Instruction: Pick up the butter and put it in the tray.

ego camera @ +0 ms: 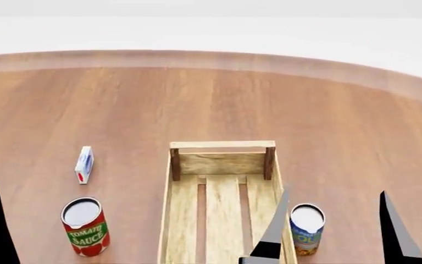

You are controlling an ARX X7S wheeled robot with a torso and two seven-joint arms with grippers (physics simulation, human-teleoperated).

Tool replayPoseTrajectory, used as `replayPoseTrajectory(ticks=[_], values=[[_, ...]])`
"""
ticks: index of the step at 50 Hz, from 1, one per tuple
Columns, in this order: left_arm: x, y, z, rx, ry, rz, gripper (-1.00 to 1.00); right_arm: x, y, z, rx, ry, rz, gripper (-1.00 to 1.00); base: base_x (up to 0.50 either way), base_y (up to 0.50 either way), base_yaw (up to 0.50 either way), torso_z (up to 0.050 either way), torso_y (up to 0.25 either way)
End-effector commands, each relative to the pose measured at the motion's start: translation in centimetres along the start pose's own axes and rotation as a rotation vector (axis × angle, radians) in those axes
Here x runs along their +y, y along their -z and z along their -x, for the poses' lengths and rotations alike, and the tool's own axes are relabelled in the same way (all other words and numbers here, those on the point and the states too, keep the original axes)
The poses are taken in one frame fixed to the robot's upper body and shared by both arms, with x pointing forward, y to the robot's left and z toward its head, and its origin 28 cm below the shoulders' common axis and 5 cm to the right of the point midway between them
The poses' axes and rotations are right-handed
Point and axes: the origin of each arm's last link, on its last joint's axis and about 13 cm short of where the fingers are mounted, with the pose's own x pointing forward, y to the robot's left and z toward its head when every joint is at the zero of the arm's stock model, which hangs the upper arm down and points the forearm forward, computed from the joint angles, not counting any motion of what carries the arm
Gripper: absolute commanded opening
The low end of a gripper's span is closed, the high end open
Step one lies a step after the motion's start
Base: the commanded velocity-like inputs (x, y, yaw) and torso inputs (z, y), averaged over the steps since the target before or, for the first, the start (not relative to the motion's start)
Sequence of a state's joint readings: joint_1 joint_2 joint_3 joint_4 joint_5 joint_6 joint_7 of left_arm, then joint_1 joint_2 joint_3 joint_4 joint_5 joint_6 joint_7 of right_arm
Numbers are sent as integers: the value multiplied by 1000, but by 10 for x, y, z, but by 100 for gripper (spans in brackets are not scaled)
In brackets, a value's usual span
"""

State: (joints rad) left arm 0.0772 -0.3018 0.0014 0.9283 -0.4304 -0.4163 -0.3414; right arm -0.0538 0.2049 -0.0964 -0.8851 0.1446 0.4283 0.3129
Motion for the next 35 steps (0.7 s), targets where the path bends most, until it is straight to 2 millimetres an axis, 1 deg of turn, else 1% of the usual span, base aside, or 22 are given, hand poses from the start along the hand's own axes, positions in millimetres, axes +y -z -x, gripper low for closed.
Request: replayPoseTrajectory(ticks=[1,19,21,22,24,27,35], values=[[0,1,-1,3,1,4,100,0,1,0,3,1,-3,100,0,-500,0,0,0],[0,2,0,4,2,3,100,1,2,1,17,1,21,100,0,-500,0,0,0],[0,2,0,8,3,5,100,0,6,0,64,11,64,100,0,-500,0,0,0],[0,2,0,8,3,4,100,0,7,0,60,22,90,100,0,-500,0,0,0],[0,2,1,9,4,5,100,0,7,-1,75,37,123,100,0,0,0,0,0],[0,2,1,10,7,5,100,-1,8,0,96,31,97,100,0,0,0,0,0],[0,1,1,12,9,6,100,-2,5,4,50,5,69,100,0,0,0,0,0]])
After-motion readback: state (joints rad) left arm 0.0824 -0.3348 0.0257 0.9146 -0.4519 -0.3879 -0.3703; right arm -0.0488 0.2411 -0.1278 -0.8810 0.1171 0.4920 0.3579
